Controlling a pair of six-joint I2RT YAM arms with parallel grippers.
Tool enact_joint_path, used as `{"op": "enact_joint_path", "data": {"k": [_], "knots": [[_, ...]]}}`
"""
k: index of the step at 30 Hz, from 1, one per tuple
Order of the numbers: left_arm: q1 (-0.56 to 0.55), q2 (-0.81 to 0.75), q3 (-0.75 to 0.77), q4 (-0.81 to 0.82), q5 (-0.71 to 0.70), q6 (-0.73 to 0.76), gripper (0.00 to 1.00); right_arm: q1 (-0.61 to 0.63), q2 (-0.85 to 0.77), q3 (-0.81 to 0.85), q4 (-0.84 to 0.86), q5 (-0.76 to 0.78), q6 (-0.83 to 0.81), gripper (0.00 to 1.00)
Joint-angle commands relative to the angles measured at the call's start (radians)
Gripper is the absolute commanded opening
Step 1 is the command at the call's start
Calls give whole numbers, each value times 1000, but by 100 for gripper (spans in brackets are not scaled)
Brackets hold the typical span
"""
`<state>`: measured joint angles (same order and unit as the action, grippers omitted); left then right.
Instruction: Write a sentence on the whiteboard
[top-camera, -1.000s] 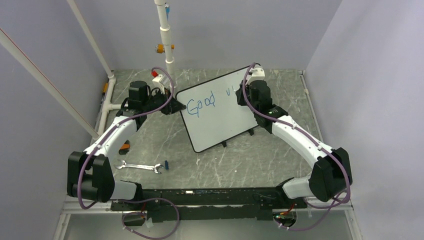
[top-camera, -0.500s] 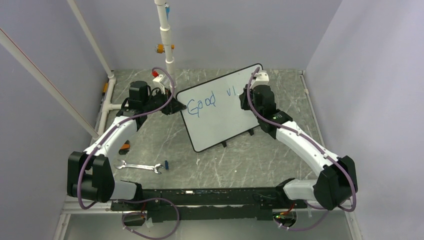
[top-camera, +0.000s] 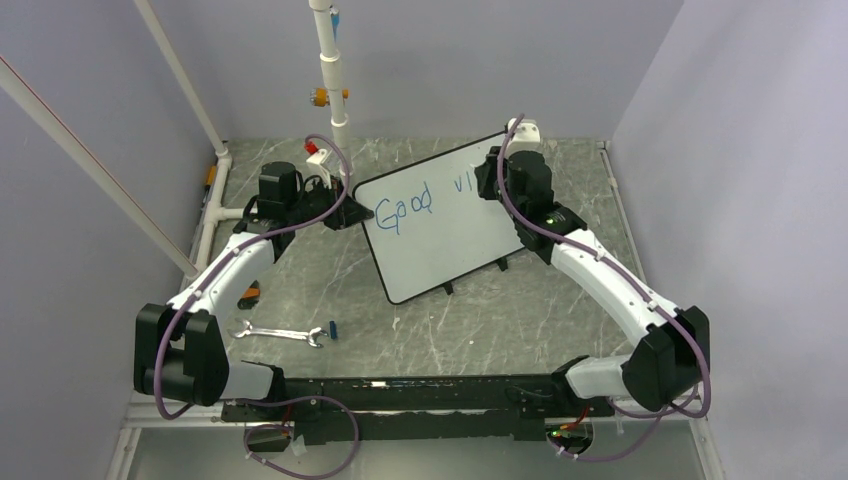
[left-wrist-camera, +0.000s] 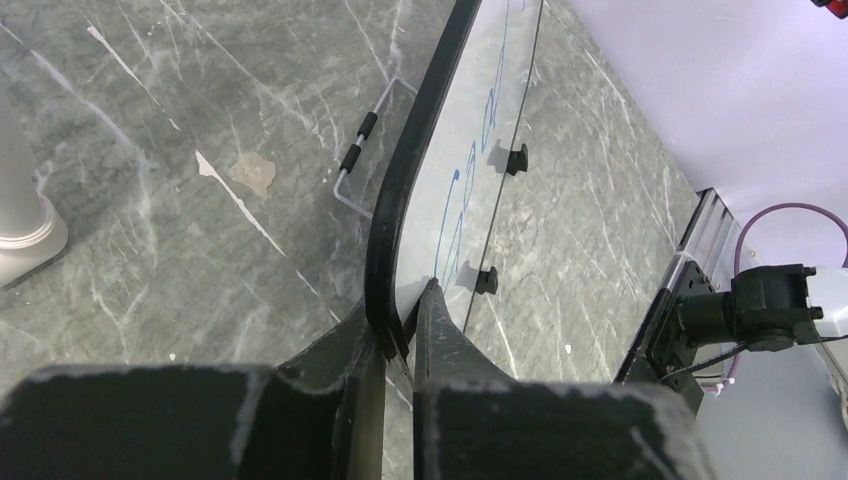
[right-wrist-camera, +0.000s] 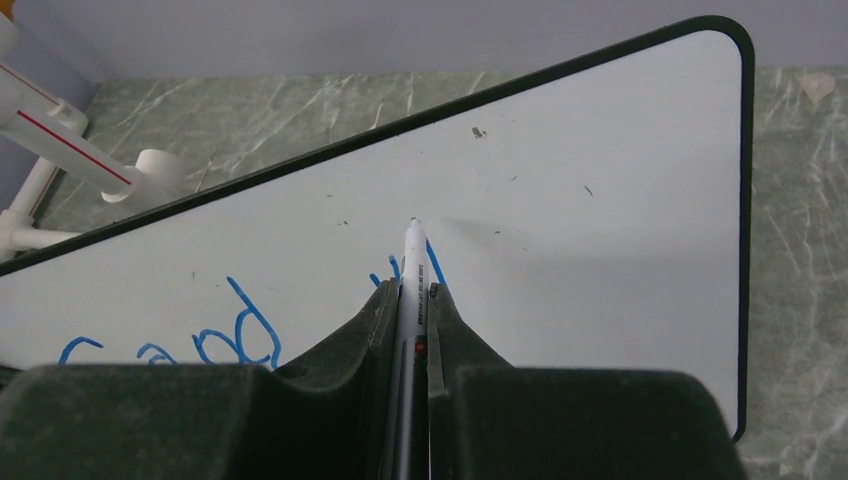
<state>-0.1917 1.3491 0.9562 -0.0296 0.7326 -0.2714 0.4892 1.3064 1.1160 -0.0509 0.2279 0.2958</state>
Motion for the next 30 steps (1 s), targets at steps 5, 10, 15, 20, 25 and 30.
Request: {"op": "enact_joint_path", "data": {"k": [5,10,15,20,25,30], "knots": [[-5,-17,-2,-25,-166,190,0,-3,59,75,46,-37,17,0],[-5,-23,-5,-20,-167,192,0,-3,78,72,46,-31,11,0],[-6,-25,-5,-20,-167,192,0,-3,64,41,46,-6,4,0],[-7,-21,-3,-23,-171,192,0,-3,34,32,40,13,-2,0],[-8,-23,-6,-20,-170,194,0,-3,-29,-10,72,68,-6,0],[-9,-20,-4,-20,-167,195,0,-3,-38,-13,87,88,-16,0]]}}
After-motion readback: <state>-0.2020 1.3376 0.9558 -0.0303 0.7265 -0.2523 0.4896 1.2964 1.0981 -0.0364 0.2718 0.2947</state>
